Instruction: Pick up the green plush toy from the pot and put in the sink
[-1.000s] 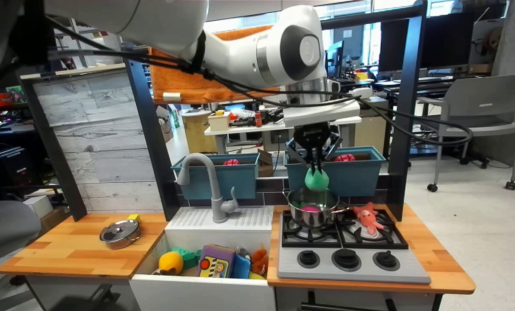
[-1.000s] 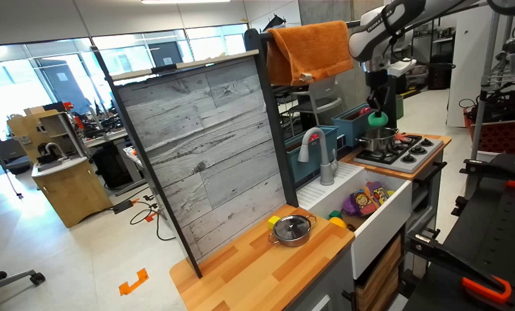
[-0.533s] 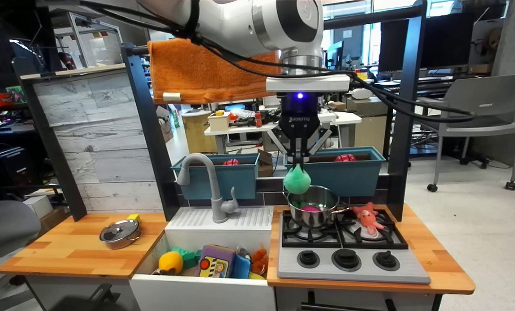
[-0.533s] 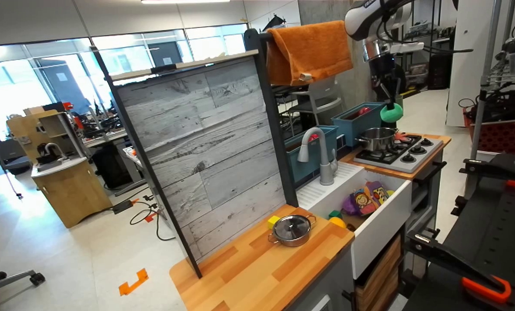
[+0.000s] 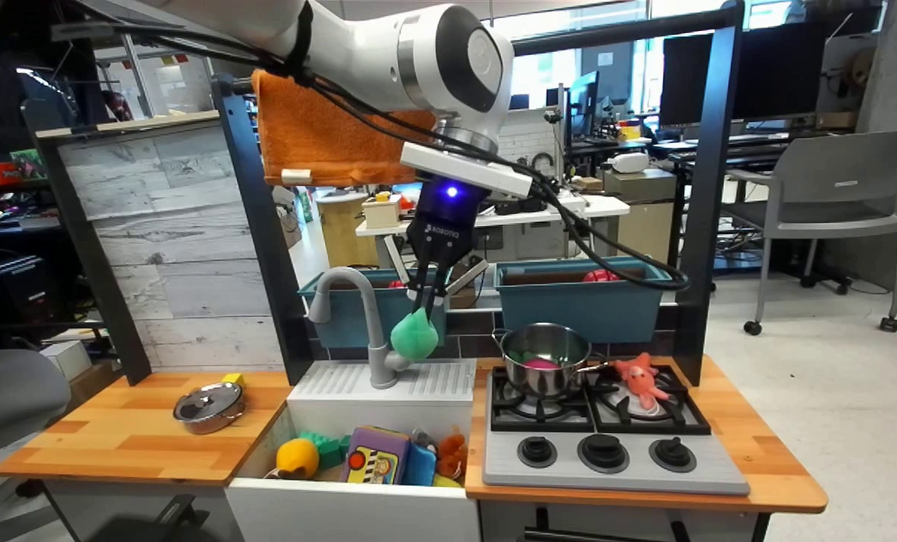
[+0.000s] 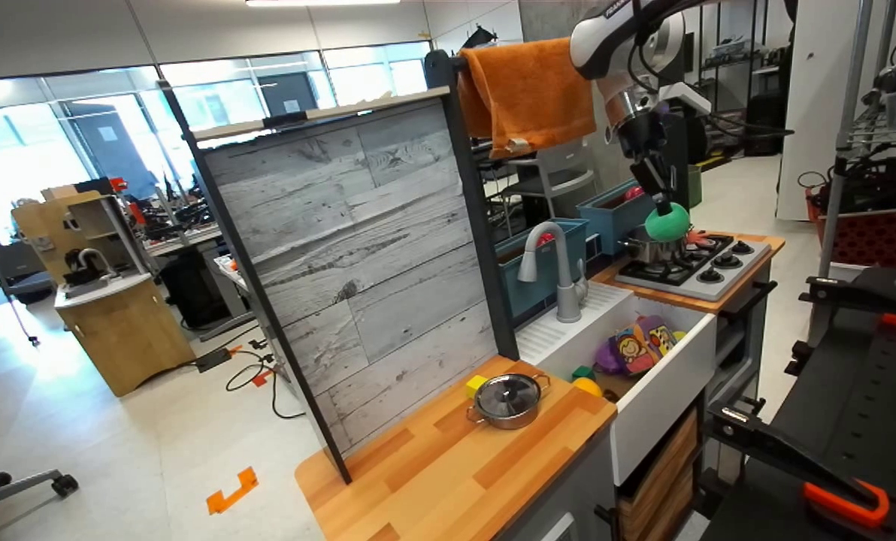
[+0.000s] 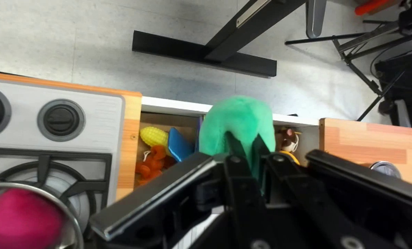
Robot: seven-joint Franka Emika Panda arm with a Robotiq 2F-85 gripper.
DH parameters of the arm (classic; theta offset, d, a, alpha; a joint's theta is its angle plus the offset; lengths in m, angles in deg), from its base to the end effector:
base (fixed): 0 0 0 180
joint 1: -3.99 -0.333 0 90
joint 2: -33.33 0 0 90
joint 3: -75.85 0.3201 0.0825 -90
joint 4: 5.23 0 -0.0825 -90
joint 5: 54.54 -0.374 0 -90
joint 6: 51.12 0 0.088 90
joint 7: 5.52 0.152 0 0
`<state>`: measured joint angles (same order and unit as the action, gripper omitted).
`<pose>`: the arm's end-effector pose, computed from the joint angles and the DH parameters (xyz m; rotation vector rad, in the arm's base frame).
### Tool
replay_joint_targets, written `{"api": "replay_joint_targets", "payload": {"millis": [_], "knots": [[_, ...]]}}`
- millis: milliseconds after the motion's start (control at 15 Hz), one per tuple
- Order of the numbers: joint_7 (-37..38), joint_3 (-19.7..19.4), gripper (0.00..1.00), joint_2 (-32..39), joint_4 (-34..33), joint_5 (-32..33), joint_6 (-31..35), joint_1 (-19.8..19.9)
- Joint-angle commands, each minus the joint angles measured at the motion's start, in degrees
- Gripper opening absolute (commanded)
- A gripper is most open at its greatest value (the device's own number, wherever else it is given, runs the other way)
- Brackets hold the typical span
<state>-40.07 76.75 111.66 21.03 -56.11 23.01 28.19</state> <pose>0.6533 -0.2825 0.1271 -2.7640 -0.2610 0.6296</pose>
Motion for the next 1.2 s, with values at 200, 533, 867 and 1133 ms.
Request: {"api": "replay_joint_targets", "payload": {"millis": [200,533,867,1133], "knots": [[-5.32,-0.62,0.43,3.62,-1.72,1.00,6.84,-0.45],[-6.47,-0.96,0.78,3.61,-1.33,0.93,10.60,-0.14],[-5.14,-1.50,1.00,2.79,-0.56,1.20,11.02,-0.21],[-5.57,-0.98,1.00,3.02,-0.20,0.59,10.88,0.00]]}}
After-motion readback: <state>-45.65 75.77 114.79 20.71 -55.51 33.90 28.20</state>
